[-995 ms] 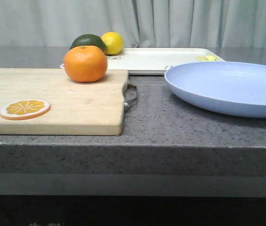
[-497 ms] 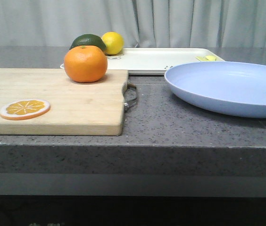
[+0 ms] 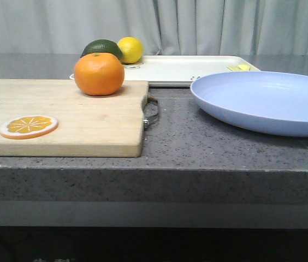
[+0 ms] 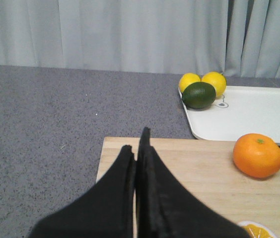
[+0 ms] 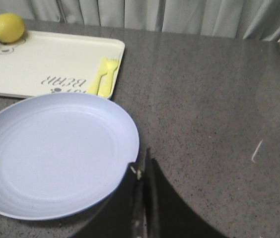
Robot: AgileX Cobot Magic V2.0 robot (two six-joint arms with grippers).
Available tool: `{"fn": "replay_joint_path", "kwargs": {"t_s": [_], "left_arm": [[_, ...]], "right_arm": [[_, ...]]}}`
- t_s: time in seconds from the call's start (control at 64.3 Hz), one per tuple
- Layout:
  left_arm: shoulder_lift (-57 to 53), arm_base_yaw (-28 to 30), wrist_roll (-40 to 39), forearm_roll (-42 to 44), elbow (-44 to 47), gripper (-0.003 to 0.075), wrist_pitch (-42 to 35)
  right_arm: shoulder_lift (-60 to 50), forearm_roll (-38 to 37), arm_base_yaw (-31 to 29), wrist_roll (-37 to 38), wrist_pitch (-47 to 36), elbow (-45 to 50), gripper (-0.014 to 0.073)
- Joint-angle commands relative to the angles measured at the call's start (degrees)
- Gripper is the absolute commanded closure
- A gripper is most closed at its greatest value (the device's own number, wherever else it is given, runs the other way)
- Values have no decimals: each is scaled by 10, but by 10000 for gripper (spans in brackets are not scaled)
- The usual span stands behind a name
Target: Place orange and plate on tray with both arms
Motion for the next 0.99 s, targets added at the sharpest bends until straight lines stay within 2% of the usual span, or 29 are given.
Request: {"fn": "replay_joint_path", "kwargs": {"t_s": [0.0, 0.295, 0.357, 0.389, 0.435, 0.497, 0.544, 0.606, 0.653, 0.715, 0.761, 0.87, 0.979], "left_arm": [[15, -1, -3, -7, -20, 738, -39], [18, -1, -3, -15, -20, 737, -40], [18, -1, -3, -15, -20, 724, -40], [18, -1, -3, -15, -20, 708, -40], [18, -1, -3, -15, -20, 663, -40], [18, -1, -3, -15, -20, 576, -40], [18, -1, -3, -15, -20, 477, -41], [18, -1, -3, -15, -20, 354, -41], [18, -1, -3, -15, -20, 279, -41], [19, -1, -2, -15, -20, 189, -43], [22, -1, 0, -15, -20, 162, -45], [39, -20, 29, -28, -24, 161, -49], [72, -86, 60, -30, -35, 161, -57]], "right_arm": [[24, -6, 0, -3, -34, -19, 662], [55, -6, 0, -4, -9, -18, 652], [58, -6, 0, -4, -3, -18, 600], [59, -6, 0, -4, -1, -18, 546], [59, -6, 0, -4, 0, -18, 446], [59, -6, 0, -4, -1, -18, 270], [59, -6, 0, -4, -1, -18, 151], [59, -6, 0, -4, -1, -18, 38], [59, -6, 0, -4, -1, -18, -14], [59, -6, 0, -4, -1, -18, -36], [59, -6, 0, -4, 0, -18, -31], [59, -6, 0, -4, 0, -18, -29], [59, -2, 0, -4, 0, -18, -29]]}}
